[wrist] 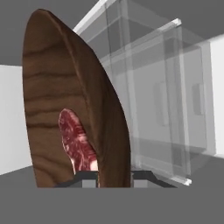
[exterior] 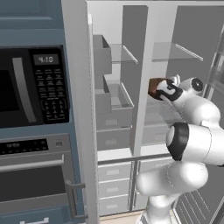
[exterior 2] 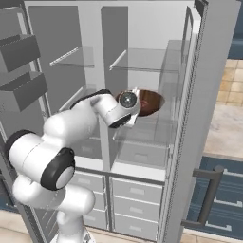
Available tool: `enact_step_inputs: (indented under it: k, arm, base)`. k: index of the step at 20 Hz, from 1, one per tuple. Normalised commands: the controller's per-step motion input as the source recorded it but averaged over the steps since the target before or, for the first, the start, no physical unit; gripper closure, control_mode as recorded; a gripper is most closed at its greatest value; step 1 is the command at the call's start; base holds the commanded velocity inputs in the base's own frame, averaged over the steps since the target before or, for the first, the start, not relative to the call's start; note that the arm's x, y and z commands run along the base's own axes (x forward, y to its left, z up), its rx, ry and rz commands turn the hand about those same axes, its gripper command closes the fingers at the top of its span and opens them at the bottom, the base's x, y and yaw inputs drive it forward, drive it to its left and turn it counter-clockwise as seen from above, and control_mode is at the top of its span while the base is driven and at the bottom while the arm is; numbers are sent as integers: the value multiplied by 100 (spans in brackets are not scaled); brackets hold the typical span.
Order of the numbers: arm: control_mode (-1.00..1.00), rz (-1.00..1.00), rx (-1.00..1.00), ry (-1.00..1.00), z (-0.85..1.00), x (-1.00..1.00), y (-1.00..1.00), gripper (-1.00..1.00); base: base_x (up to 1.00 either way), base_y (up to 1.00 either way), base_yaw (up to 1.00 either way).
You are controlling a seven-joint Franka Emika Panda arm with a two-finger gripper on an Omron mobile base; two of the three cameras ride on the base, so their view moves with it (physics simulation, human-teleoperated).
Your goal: Place one of the steaks on the plate and the other in the bowl. Then place the bowl in the fridge.
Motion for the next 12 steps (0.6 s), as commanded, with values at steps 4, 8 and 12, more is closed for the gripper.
enact_step_inputs:
  k: [4, 8, 12]
  arm:
    - [-100, 0, 0, 2, -12, 39, -34, 100]
    - [-100, 3, 0, 0, -6, 9, -4, 100]
    - [-100, 1, 0, 0, -7, 8, 15, 100]
  base:
    - [0, 0, 0]
    - [0, 0, 0]
    - [0, 0, 0]
